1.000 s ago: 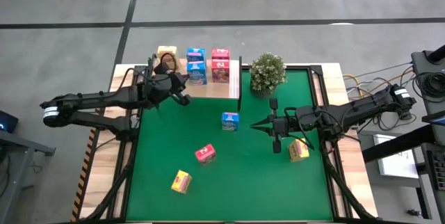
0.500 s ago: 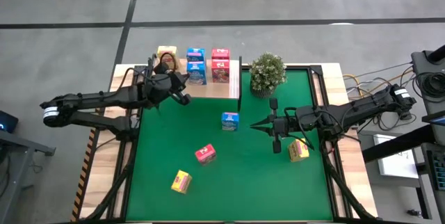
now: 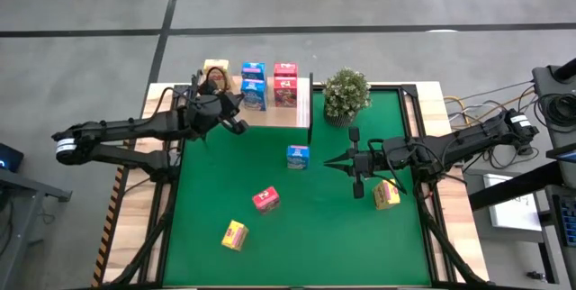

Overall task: Stack cereal on shelf
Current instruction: Put the bottom blue cereal box on the shelf aligned with the other blue cereal box

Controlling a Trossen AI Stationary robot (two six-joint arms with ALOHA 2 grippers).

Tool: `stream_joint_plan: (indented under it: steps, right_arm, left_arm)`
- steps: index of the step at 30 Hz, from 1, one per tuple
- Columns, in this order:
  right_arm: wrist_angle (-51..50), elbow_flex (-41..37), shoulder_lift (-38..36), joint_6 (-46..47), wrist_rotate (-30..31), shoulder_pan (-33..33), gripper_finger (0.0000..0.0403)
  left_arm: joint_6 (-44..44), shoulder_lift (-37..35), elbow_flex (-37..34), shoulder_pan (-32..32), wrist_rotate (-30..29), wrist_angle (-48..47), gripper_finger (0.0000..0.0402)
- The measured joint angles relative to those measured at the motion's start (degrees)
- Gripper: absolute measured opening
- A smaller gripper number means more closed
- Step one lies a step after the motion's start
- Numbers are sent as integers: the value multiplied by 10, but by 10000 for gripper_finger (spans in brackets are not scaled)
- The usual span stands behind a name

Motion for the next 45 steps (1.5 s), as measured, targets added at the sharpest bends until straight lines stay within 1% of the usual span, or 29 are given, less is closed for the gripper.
stream_joint_plan:
  steps: [6, 11, 13, 17, 22, 25, 30, 36, 40, 45]
  right_arm:
    - [0, 0, 0, 1, 0, 0, 12]
    - [-2, 0, 0, 0, 0, 0, 12]
    - [-4, 0, 0, 0, 0, 0, 12]
    - [-4, 0, 0, -2, 0, 0, 12]
    - [-4, 0, 0, -3, 0, 0, 12]
    - [-4, 0, 0, -7, 0, 0, 12]
    - [-4, 0, 0, -7, 0, 0, 12]
    - [-4, 0, 0, -7, 0, 0, 12]
    - [-4, 0, 0, -7, 0, 0, 12]
    - [-4, 0, 0, -7, 0, 0, 12]
  left_arm:
    - [-28, 0, 0, -8, 1, 1, 0]
    - [-57, 0, 0, -34, 2, 1, 0]
    - [-72, 1, 0, -45, 12, 3, 0]
    - [-93, 12, 0, -62, 60, 12, 0]
    - [-92, 37, 0, -71, 64, 13, 0]
    - [-92, 63, 0, -70, 53, 21, 0]
    - [-82, 106, 0, -70, -13, 37, 0]
    - [-75, 136, 0, -69, -32, 61, 0]
    - [-61, 147, 0, -65, -60, 73, 0]
    - [-60, 155, 0, -49, -64, 79, 0]
